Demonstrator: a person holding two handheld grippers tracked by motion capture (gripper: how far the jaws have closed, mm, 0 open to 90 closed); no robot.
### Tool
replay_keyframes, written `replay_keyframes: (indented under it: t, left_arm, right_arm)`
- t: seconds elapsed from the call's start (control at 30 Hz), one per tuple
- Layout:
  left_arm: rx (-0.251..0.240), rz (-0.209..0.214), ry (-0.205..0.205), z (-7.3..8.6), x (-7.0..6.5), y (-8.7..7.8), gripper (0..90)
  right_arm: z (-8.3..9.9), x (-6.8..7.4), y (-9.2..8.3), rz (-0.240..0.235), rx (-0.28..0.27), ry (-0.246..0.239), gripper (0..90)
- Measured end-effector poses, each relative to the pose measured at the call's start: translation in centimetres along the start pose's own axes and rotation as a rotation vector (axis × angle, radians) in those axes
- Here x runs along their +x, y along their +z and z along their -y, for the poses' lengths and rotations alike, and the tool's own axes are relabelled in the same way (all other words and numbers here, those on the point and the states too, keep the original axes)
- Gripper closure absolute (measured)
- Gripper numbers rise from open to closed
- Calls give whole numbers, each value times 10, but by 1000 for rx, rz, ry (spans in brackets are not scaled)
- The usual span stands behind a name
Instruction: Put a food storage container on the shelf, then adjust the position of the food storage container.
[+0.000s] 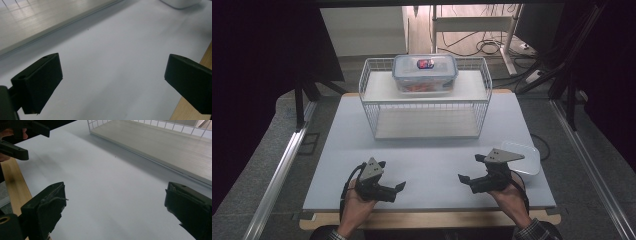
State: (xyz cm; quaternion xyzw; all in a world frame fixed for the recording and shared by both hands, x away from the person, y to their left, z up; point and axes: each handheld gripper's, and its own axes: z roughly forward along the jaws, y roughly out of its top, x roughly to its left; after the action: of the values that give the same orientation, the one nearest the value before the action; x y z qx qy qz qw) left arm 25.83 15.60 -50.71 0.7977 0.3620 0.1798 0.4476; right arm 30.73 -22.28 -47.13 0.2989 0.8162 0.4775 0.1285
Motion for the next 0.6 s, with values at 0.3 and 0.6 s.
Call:
replay_keyframes:
  t: [0.3,0.6]
  left_arm:
    - [37,-21,29,6,-2,2,7]
    - [35,-16,22,6,-2,3,7]
  right_arm:
    - [14,0,7,24,60,-36,42]
    - [8,0,4,17,65,-16,0]
